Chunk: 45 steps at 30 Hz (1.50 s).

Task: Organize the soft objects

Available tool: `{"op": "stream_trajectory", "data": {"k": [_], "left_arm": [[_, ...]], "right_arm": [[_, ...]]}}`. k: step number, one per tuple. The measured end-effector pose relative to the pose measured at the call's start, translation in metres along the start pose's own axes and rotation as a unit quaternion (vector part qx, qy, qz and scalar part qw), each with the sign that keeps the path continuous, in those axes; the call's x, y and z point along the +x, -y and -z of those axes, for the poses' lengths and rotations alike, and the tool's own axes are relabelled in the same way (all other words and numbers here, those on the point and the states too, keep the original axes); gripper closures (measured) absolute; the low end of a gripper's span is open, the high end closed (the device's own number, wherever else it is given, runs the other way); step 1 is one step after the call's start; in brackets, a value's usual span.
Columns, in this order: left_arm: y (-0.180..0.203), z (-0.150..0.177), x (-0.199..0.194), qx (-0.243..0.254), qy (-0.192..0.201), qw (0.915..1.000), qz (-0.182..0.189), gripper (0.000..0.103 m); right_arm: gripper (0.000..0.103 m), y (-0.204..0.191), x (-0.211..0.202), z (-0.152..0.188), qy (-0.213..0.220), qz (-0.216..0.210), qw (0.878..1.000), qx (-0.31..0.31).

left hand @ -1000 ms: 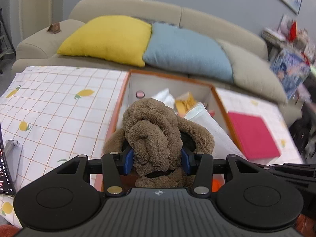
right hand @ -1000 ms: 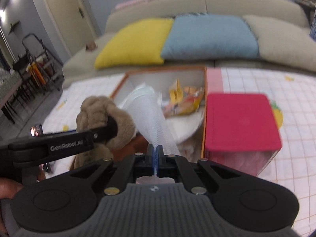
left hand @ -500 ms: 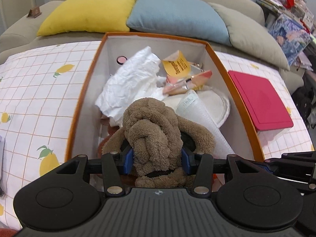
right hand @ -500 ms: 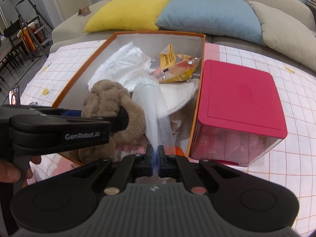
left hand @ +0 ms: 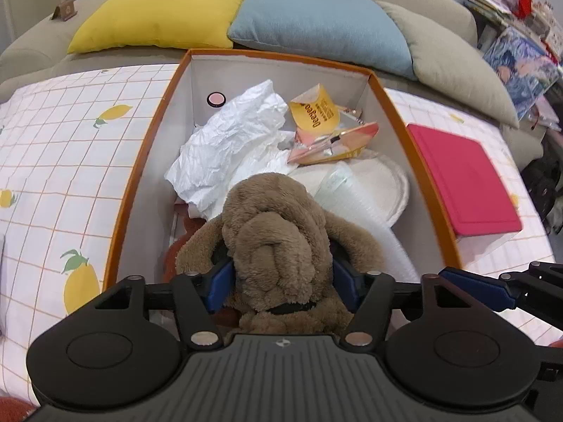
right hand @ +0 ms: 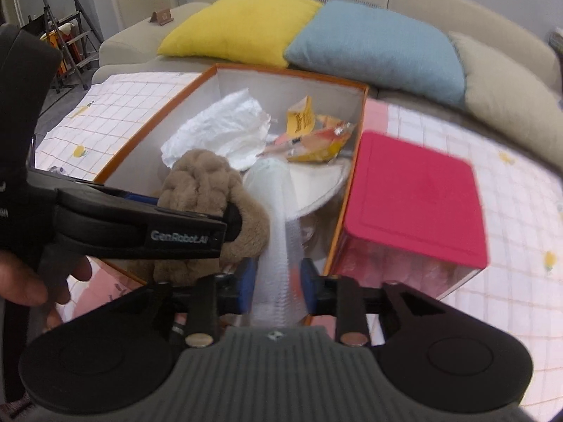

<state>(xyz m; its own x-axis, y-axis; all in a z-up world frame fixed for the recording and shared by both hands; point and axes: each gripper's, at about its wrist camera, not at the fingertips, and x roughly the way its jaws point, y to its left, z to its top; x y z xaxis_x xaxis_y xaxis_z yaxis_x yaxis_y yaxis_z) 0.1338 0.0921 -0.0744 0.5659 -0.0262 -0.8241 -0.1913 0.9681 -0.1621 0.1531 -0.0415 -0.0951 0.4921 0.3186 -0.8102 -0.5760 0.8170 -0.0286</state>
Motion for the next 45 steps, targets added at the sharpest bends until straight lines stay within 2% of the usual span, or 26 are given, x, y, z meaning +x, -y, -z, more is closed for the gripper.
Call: {"op": "stream_trajectory", "data": {"k": [3,4,8,11,12,14,18,23,26,30,32,34,37,42,45], "left_arm": [[0.002,-0.001,-0.013,0.002,0.016,0.9999,0.000,0.022],[0.003,-0.002,-0.018,0.005,0.025,0.9997,-0.003,0.022],[0.008,-0.004,-0.045,0.011,0.068,0.9976,-0.010,0.019],[0.016,-0.001,-0.068,0.025,0.113,0.9929,-0.027,0.018],[0.020,0.001,-0.077,0.034,0.129,0.9906,-0.029,0.018],[0.027,0.004,-0.095,0.051,0.166,0.9844,-0.028,0.017],[0.045,0.007,-0.130,0.087,0.245,0.9656,-0.013,0.015],[0.061,0.009,-0.160,0.081,0.297,0.9507,0.033,0.015],[0.067,0.010,-0.167,0.070,0.307,0.9476,0.056,0.015],[0.079,0.015,-0.169,0.052,0.295,0.9519,0.063,0.012],[0.080,0.029,-0.169,0.063,0.297,0.9512,0.052,0.008],[0.089,0.041,-0.164,0.081,0.296,0.9516,0.018,0.008],[0.097,0.057,-0.156,0.095,0.285,0.9537,-0.011,0.008],[0.095,0.071,-0.143,0.079,0.255,0.9638,-0.012,0.007],[0.093,0.079,-0.137,0.074,0.236,0.9687,-0.015,0.002]], "right_arm": [[0.067,-0.001,-0.012,0.000,0.013,0.004,1.000,-0.012],[0.060,-0.002,-0.016,0.000,0.017,0.010,1.000,-0.016],[0.052,0.001,-0.036,0.000,0.038,0.031,0.998,-0.026],[0.038,0.009,-0.055,0.001,0.051,0.040,0.998,-0.023],[0.034,0.012,-0.061,0.001,0.056,0.045,0.997,-0.023],[0.033,0.019,-0.074,-0.001,0.065,0.051,0.996,-0.023],[0.025,0.037,-0.107,-0.009,0.095,0.060,0.994,0.002],[0.012,0.057,-0.158,-0.007,0.167,0.071,0.982,0.058],[0.007,0.063,-0.178,0.007,0.202,0.081,0.971,0.098],[0.003,0.061,-0.191,0.037,0.226,0.109,0.960,0.128],[0.003,0.058,-0.191,0.050,0.229,0.129,0.956,0.130],[0.003,0.055,-0.189,0.061,0.230,0.151,0.953,0.130],[0.003,0.056,-0.184,0.073,0.217,0.167,0.952,0.137],[0.003,0.058,-0.175,0.086,0.194,0.168,0.955,0.150],[0.003,0.055,-0.166,0.091,0.179,0.181,0.957,0.141]]}}
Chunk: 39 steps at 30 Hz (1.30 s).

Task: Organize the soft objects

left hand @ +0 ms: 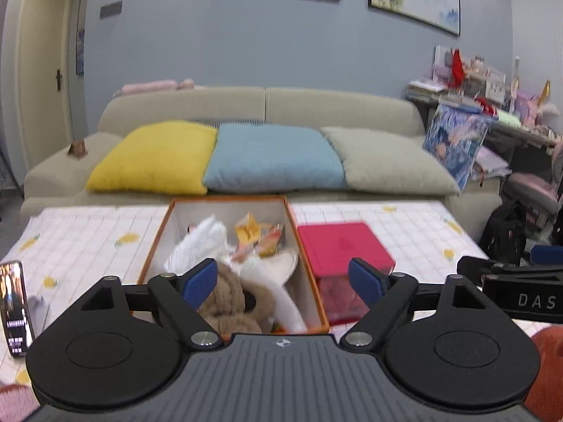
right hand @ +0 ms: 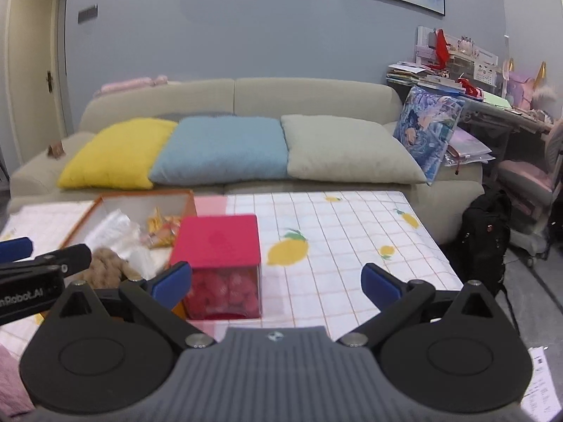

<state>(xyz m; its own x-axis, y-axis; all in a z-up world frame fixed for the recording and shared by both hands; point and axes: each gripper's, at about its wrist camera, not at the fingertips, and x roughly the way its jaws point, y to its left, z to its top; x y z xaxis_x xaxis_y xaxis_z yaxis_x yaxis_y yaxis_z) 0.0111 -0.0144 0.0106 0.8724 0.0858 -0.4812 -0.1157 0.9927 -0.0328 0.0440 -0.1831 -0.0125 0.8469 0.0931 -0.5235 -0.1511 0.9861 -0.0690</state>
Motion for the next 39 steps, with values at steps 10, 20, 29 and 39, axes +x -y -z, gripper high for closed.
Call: {"op": "stream_trajectory", "data": {"k": [10,20,29,39], "left_arm": [[0.002,0.021,0.021,0.016,-0.058,0.9982,-0.001,0.002],[0.004,0.024,0.022,0.017,-0.069,0.9975,0.003,0.002],[0.004,0.025,0.023,0.017,-0.071,0.9973,0.003,0.002],[0.003,0.025,0.024,0.015,-0.073,0.9972,0.004,0.002]], "right_arm": [[0.003,0.000,0.021,0.018,-0.042,-0.002,0.999,-0.007],[0.003,-0.002,0.023,0.021,-0.040,-0.006,0.999,-0.007],[0.003,-0.002,0.024,0.021,-0.041,-0.005,0.999,-0.005],[0.003,-0.003,0.023,0.021,-0.039,-0.011,0.999,-0.013]]}}
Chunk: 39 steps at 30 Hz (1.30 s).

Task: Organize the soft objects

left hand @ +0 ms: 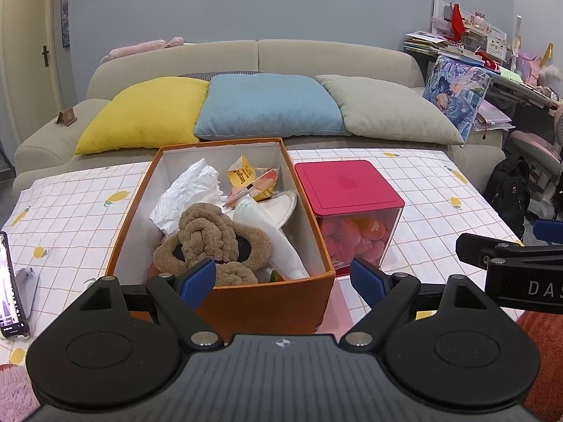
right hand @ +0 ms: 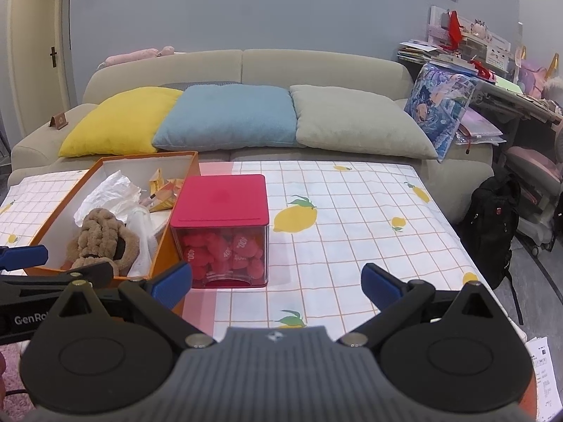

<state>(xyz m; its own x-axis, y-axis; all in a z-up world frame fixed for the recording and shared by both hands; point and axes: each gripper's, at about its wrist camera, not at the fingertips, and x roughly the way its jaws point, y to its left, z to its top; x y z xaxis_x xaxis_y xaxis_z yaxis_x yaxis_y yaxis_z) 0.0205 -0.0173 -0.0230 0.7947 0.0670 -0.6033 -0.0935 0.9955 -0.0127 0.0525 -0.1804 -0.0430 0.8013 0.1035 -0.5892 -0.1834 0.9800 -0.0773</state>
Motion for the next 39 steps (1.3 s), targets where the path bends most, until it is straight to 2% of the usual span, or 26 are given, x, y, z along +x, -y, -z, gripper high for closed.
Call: {"op": "stream_trajectory", "data": {"k": [39], "left_arm": [[-0.0043,-0.0013,0.0010,0.000,0.004,1.0000,0.003,0.002]], "right_arm": [[0.003,-0.0022,-0.0006,-0.0008,0.010,-0.007,1.000,-0.009]]}}
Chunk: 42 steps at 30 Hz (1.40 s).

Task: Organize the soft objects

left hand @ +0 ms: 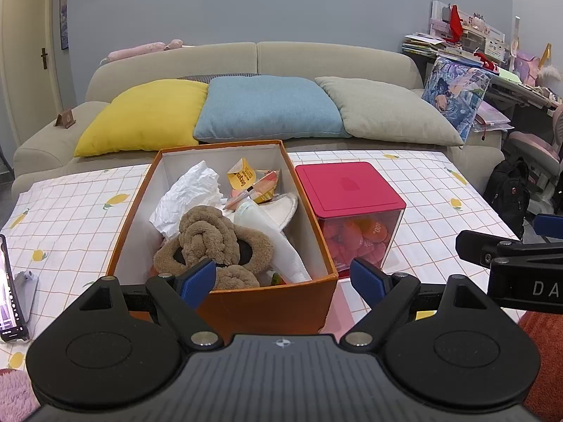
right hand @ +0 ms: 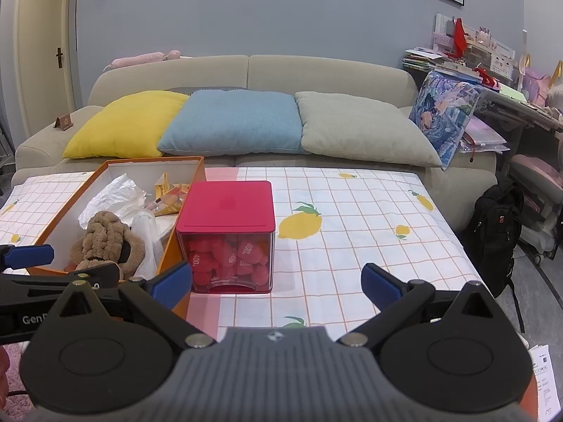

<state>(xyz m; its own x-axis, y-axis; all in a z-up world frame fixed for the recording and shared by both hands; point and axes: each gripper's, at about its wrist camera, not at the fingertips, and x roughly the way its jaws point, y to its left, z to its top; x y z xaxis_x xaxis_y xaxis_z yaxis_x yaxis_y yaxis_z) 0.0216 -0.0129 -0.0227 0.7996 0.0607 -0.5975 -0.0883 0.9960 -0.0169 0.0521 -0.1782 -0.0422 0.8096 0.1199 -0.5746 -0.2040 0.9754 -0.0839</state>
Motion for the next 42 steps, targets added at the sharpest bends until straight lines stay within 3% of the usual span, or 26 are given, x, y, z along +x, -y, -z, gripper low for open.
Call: {"op": "stream_trajectory", "data": {"k": [42], "left_arm": [[-0.0043,0.0016,0.0044,-0.001,-0.002,1.0000,-0.001,0.002]], "right_arm": [[0.003,-0.0014,0.0065,0.0043,-0.016,-0.010,1.000,-0.002]]}}
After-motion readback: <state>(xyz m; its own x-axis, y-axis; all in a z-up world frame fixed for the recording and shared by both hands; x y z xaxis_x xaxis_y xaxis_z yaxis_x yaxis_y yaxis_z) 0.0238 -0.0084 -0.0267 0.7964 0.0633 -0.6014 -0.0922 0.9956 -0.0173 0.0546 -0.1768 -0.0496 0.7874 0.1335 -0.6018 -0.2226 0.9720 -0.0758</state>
